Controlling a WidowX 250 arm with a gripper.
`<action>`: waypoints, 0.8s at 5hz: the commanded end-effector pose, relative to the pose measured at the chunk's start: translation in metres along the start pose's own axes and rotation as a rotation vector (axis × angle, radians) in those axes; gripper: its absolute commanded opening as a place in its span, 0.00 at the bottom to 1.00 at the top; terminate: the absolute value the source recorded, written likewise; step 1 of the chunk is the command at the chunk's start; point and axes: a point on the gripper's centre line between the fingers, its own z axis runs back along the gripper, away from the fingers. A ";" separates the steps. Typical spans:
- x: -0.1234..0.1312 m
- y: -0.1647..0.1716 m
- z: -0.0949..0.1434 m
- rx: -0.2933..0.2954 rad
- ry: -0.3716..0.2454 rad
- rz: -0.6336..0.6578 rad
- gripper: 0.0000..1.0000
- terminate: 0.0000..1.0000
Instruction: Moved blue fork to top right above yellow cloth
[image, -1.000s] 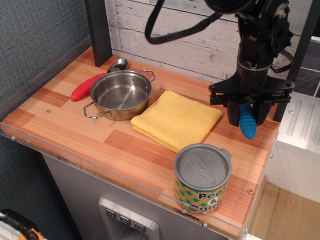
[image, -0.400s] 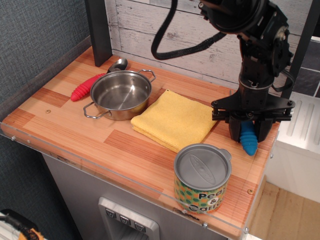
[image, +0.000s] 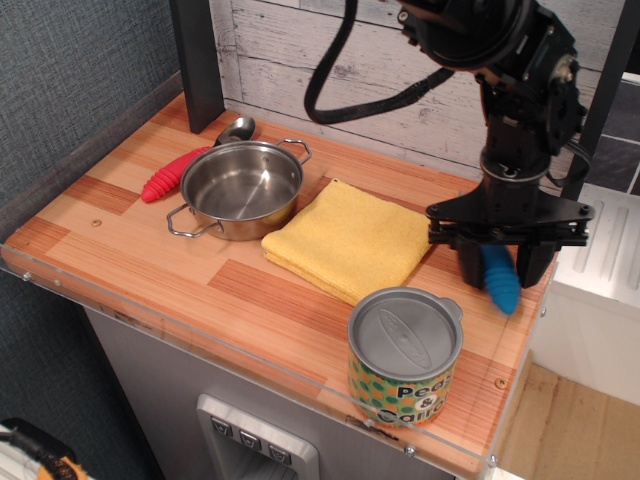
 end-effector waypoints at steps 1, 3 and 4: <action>-0.009 -0.003 0.039 -0.014 -0.086 -0.030 1.00 0.00; -0.009 0.004 0.097 0.049 -0.121 -0.069 1.00 0.00; -0.005 0.025 0.112 0.121 -0.101 -0.073 1.00 0.00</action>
